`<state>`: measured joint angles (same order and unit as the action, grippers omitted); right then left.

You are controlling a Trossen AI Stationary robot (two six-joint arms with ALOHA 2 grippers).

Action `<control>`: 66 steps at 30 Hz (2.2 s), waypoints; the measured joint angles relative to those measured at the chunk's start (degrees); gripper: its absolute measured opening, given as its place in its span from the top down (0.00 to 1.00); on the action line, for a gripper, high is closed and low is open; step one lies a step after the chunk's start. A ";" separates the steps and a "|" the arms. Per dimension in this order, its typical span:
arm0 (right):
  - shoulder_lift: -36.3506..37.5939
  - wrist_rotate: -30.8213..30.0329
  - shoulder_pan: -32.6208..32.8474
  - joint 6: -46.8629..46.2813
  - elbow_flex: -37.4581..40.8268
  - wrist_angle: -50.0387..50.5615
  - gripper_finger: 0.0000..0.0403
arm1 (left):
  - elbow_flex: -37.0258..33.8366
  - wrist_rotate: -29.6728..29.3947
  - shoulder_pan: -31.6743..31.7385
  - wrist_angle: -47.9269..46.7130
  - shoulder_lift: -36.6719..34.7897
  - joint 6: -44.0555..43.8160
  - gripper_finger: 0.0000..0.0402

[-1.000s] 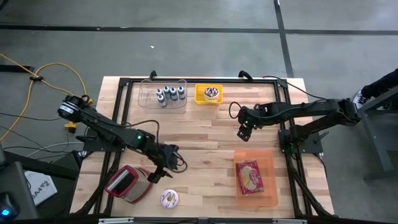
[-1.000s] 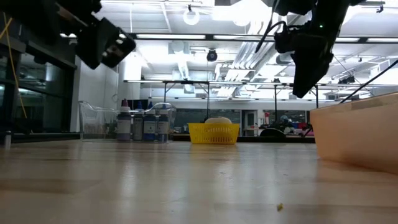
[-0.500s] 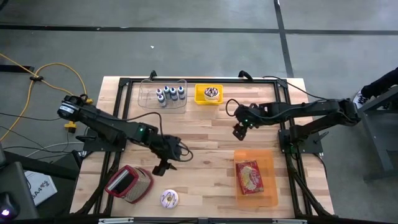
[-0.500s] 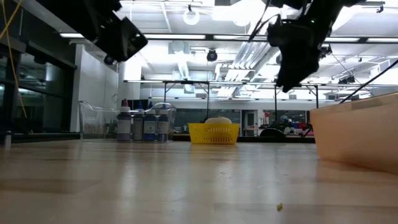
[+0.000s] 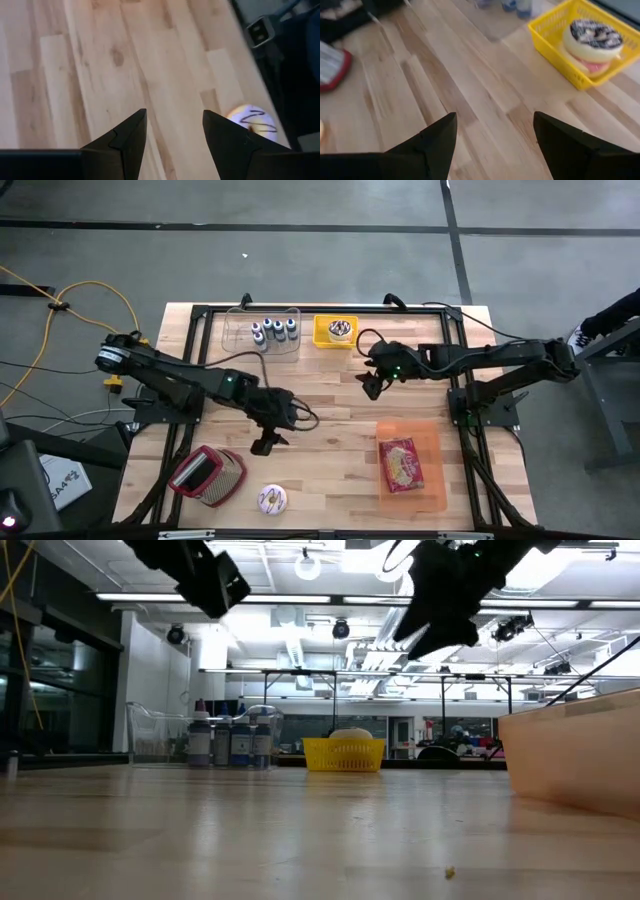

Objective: Pick & Place Food Item
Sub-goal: Put the purple donut into the yellow bin

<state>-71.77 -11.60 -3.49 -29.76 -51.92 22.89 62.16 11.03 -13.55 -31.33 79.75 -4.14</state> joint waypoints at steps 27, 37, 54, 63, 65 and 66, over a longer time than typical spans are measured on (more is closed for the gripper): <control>0.00 0.00 0.00 0.02 -0.04 -6.99 0.38 | 15.07 -1.13 -15.57 -4.52 23.19 -3.16 0.53; 0.00 0.10 0.00 0.02 -0.04 -7.33 0.38 | 15.08 7.31 -12.76 -5.27 24.99 4.63 0.53; 0.00 0.15 0.00 0.02 -0.04 -8.19 0.38 | 15.04 0.82 -18.16 -4.11 26.92 2.29 0.53; 0.00 0.15 0.00 0.02 -0.04 -9.08 0.38 | 15.06 2.85 -19.19 -3.84 28.87 -0.14 0.53; 0.00 0.17 0.00 0.02 -0.04 -9.34 0.38 | 14.98 3.20 -19.26 -4.39 29.09 -0.27 0.53; 0.00 0.15 0.01 0.02 -0.04 -9.45 0.38 | 15.02 3.22 -19.29 -3.82 29.36 -0.29 0.53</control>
<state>-71.77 -11.44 -3.48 -29.74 -51.96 13.43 77.18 14.25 -32.84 -35.15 109.11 -4.43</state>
